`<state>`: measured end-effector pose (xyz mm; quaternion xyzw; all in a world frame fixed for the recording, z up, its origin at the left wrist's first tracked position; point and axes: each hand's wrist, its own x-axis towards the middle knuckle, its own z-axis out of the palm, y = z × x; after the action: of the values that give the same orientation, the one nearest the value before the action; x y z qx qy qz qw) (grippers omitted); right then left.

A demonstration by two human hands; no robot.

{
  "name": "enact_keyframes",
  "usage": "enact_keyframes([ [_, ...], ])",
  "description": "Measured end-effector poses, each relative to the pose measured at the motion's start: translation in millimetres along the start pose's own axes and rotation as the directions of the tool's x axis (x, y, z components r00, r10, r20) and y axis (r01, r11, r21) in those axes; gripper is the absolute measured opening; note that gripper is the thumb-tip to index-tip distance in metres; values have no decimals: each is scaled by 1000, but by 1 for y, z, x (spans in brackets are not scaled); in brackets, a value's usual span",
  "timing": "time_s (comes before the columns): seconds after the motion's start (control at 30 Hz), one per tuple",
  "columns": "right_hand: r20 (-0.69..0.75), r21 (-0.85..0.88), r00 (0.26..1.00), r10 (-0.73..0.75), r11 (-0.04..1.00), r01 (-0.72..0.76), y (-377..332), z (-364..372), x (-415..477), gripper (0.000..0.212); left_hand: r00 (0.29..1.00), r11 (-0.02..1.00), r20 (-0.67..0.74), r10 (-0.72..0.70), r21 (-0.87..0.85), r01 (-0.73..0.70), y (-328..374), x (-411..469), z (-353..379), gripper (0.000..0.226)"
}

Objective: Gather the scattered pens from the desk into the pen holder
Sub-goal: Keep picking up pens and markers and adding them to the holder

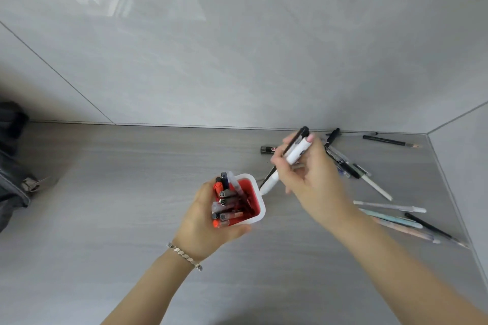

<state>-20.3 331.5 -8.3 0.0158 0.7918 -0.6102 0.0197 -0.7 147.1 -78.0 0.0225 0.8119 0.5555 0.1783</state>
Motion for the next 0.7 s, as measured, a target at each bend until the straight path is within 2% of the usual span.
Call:
enact_keyframes([
  [0.07, 133, -48, 990, 36, 998, -30, 12, 15, -16, 26, 1000, 1000, 7, 13, 8, -13, -2, 1, 0, 74],
  [0.13, 211, -185, 974, 83, 982, -44, 32, 28, -25, 40, 1000, 1000, 7, -1, 22, 1, -7, 1, 0, 75],
  [0.2, 167, -285, 985, 33, 958, 16, 47, 35, -28, 60, 1000, 1000, 23, -16, 24, 16, -11, 2, -1, 78],
  [0.23, 137, -303, 990, -19, 951, 60, 50, 38, -29, 63, 999, 1000, 27, -28, 15, 27, -13, 1, -1, 79],
  [0.33, 43, -342, 987, -154, 926, 159, 56, 48, -32, 51, 999, 999, 16, -27, 29, 27, -15, 2, 0, 82],
  [0.43, -44, -498, 948, -314, 830, 252, 60, 54, -34, 25, 1000, 999, -9, -16, 28, 16, -16, 3, 1, 84],
  [0.5, -17, -594, 937, -350, 757, 272, 63, 57, -40, 30, 1000, 1000, -17, -5, 26, 6, -14, 2, 2, 83],
  [0.57, 73, -683, 953, -293, 682, 261, 64, 61, -45, 45, 1000, 1000, -15, 13, 26, -12, -15, 2, 2, 81],
  [0.63, 136, -731, 980, -145, 653, 198, 60, 61, -43, 63, 1000, 999, -9, 27, 32, -26, -15, 2, 2, 79],
  [0.7, 212, -649, 977, 36, 753, 113, 51, 52, -36, 79, 1000, 999, 4, 26, 28, -26, -17, 3, 2, 80],
])
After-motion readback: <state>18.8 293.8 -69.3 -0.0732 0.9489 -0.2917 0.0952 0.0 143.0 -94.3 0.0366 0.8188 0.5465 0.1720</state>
